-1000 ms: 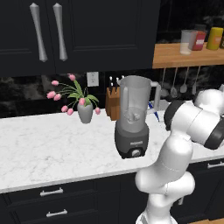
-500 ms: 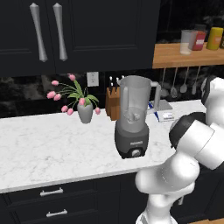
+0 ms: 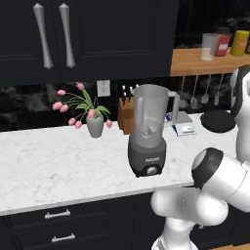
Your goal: Close the lid blender by securely placing the lid on top.
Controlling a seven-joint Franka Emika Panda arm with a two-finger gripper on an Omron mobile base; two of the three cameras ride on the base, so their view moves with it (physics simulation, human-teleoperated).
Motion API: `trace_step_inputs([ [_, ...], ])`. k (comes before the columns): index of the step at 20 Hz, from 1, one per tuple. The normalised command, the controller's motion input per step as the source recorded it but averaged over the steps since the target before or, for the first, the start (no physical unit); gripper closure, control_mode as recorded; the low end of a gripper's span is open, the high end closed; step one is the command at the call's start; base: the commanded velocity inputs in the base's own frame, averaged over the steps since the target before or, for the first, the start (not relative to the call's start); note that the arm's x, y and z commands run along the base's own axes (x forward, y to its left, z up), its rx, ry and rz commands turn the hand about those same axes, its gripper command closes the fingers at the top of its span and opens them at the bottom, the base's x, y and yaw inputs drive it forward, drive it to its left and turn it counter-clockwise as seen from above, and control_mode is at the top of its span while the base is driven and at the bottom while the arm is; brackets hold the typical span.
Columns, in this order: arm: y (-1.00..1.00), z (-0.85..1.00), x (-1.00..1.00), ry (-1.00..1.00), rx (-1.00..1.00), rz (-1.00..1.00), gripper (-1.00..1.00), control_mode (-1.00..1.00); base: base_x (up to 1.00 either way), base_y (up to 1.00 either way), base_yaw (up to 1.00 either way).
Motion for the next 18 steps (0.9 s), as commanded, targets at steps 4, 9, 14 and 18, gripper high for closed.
trace_step_inputs([
  [4, 0.47, 0.77, -0.12, -0.07, 0.1, -0.09, 1.0, -1.0, 0.0, 0.0, 0.0],
  [9, 0.53, 0.79, -0.09, -0.08, 0.08, -0.09, 1.0, -1.0, 0.0, 0.0, 0.0],
  [14, 0.61, 0.78, -0.08, -0.09, 0.05, -0.09, 1.0, -1.0, 0.0, 0.0, 0.0],
  [18, 0.7, 0.67, -0.04, -0.06, 0.02, -0.09, 1.0, -1.0, 0.0, 0.0, 0.0],
])
